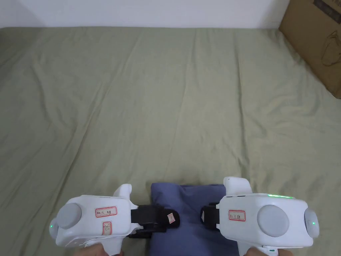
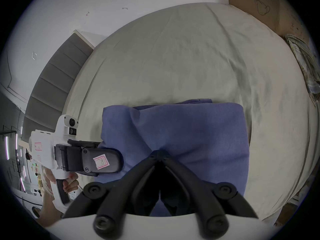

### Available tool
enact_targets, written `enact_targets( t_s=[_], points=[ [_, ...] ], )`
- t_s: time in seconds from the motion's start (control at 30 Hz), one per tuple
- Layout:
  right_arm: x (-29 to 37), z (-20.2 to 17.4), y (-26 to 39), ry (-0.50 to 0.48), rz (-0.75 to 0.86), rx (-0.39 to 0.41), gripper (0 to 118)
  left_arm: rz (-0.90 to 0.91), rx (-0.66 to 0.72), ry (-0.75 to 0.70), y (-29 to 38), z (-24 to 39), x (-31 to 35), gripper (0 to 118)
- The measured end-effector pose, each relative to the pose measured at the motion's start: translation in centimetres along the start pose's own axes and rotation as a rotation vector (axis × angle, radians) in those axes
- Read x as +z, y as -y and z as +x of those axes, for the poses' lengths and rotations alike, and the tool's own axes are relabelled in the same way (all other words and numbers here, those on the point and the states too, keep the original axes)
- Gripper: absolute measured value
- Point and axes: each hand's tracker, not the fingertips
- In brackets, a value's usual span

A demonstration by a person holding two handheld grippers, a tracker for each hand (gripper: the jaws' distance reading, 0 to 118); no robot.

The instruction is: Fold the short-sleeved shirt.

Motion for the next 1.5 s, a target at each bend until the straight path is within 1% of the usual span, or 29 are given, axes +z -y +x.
enact_targets(
  t_s=[0.07,0.17,0.27,0.3,0.4,0.47,0.57,0.7,0.73,0.8,0.87,0.97,1.03,1.07,1.1,1.13,1.17,1.23,1.27,1.3,1.47,1.5],
  points=[
    [0.3,-0.2,-0.1,-0.006,0.002,-0.009,1,-0.011,0.004,-0.007,0.0,0.0,0.2,35],
    [1.4,-1.2,-0.2,0.009,0.035,0.020,1,-0.002,0.001,-0.014,-0.1,-0.1,1.3,34],
    [3.3,-2.0,-0.7,-0.010,0.127,0.026,1,0.008,-0.019,-0.058,-0.2,0.0,3.5,34],
    [3.9,-2.5,-0.9,0.002,0.160,0.043,1,0.012,-0.022,-0.068,-0.3,-0.2,4.4,34],
    [5.8,-4.4,-1.8,0.064,0.274,0.128,1,0.053,-0.039,-0.152,-0.8,-1.2,8.4,34],
    [6.8,-5.6,-2.2,0.080,0.346,0.142,1,0.076,-0.052,-0.230,-1.2,-1.8,11.6,34],
    [8.1,-7.5,-2.7,0.066,0.447,0.148,1,0.089,-0.077,-0.374,-2.1,-2.7,16.6,34],
    [9.1,-10.2,-2.5,0.099,0.571,0.184,1,0.120,-0.121,-0.559,-3.3,-3.7,23.0,33],
    [9.4,-10.9,-2.4,0.105,0.610,0.187,1,0.125,-0.134,-0.628,-3.7,-4.0,24.6,33],
    [9.5,-12.1,-2.2,0.118,0.640,0.209,1,0.146,-0.163,-0.819,-4.6,-4.8,27.4,33],
    [9.3,-13.1,-2.0,0.120,0.641,0.213,1,0.138,-0.220,-1.034,-5.3,-5.4,29.7,33],
    [8.7,-13.9,-1.9,0.107,0.635,0.216,1,0.128,-0.261,-1.269,-6.0,-6.8,31.7,33],
    [8.1,-14.4,-1.8,0.110,0.620,0.223,1,0.106,-0.292,-1.390,-6.0,-7.7,32.0,33],
    [7.8,-14.4,-1.8,0.112,0.612,0.227,1,0.104,-0.308,-1.426,-5.9,-8.2,32.1,34],
    [7.6,-14.5,-1.7,0.113,0.604,0.230,1,0.114,-0.313,-1.423,-5.9,-8.6,32.1,35],
    [7.3,-14.5,-1.7,0.112,0.596,0.229,1,0.125,-0.298,-1.391,-5.6,-8.9,32.1,40],
    [7.1,-14.5,-1.6,0.112,0.589,0.226,1,0.150,-0.284,-1.379,-5.4,-9.0,32.0,49],
    [6.8,-14.2,-1.6,0.110,0.577,0.224,1,0.193,-0.276,-1.475,-4.9,-9.3,31.2,96],
    [6.8,-14.2,-1.6,0.112,0.573,0.224,1,0.198,-0.293,-1.501,-4.7,-9.3,31.0,111],
    [6.8,-14.1,-1.6,0.113,0.571,0.224,1,0.203,-0.301,-1.507,-4.6,-9.1,31.0,114],
    [7.2,-13.2,-1.6,0.111,0.573,0.210,1,0.272,-0.256,-1.400,-4.1,-5.8,30.2,113],
    [7.3,-13.0,-1.6,0.110,0.573,0.207,1,0.290,-0.262,-1.371,-3.8,-4.9,29.8,111]
  ],
)
